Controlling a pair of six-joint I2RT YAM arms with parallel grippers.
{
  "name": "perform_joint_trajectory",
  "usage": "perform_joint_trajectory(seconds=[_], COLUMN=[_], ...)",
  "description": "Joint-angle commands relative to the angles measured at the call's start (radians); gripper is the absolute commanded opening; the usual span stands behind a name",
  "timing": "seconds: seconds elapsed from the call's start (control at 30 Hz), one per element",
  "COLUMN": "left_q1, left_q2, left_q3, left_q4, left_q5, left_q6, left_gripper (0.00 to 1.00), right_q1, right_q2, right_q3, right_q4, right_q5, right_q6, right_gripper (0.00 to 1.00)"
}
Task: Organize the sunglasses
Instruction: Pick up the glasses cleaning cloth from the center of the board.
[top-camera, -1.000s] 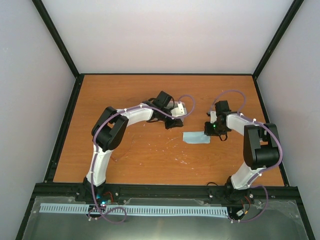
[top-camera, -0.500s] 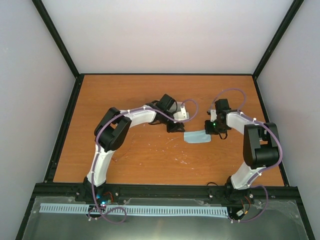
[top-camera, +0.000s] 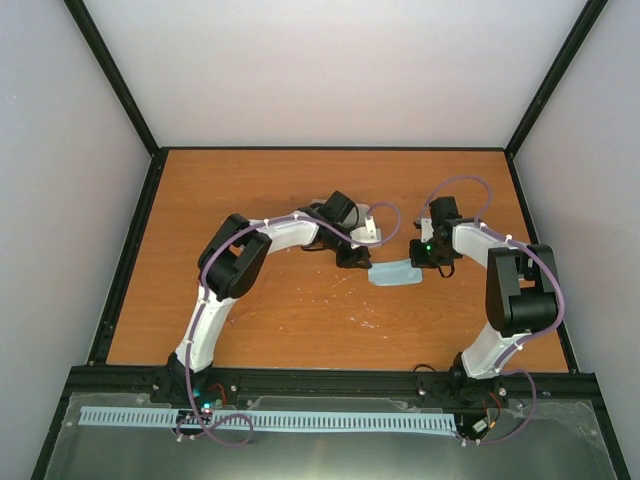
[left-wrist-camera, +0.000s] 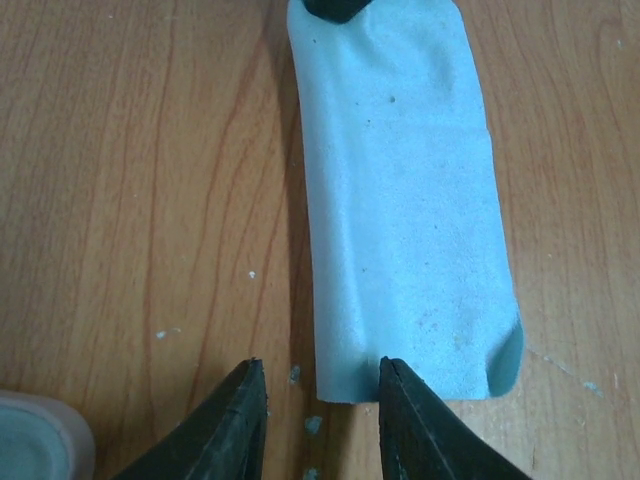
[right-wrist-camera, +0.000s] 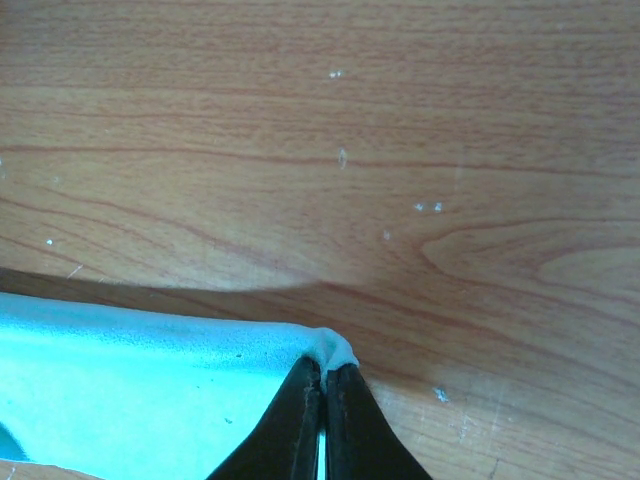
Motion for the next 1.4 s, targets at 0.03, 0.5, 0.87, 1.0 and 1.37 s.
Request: perform_joint_trajectory(seconds=[0.03, 0.5, 0.87, 1.0, 1.37], left_q1=[-0.007, -0.015, -0.016, -0.014, 0.017], left_q2=[0.026, 0.045, 0.058, 0.044, -0.012], left_q3=[0.065, 0.085, 0.108, 0.105, 0.086], left_q4=[-0.024, -0.047, -0.075, -0.081, -0.084], left_q5=[0.007, 0.026, 0.022, 0.018, 0.0], left_q6=[0.004, 0.006, 0.022, 0.027, 0.026], left_gripper=[0.31, 0.27, 0.01, 0.01, 0.01], right_q1=[-0.005, -0.004, -0.004, -0.004, -0.004], right_q2=[0.009, 0.012, 0.013, 0.008, -0.008], right_q3=[0.021, 0.017, 0.016, 0.019, 0.022], right_q4=[-0.002, 0.001, 0.002, 0.002, 0.018], right_q5=[-0.001, -0.009, -0.022, -0.026, -0.053], right_q6=[0.005, 0.005, 0.012, 0.017, 0.035], right_gripper=[0.03, 0.03, 0.03, 0.03, 0.03])
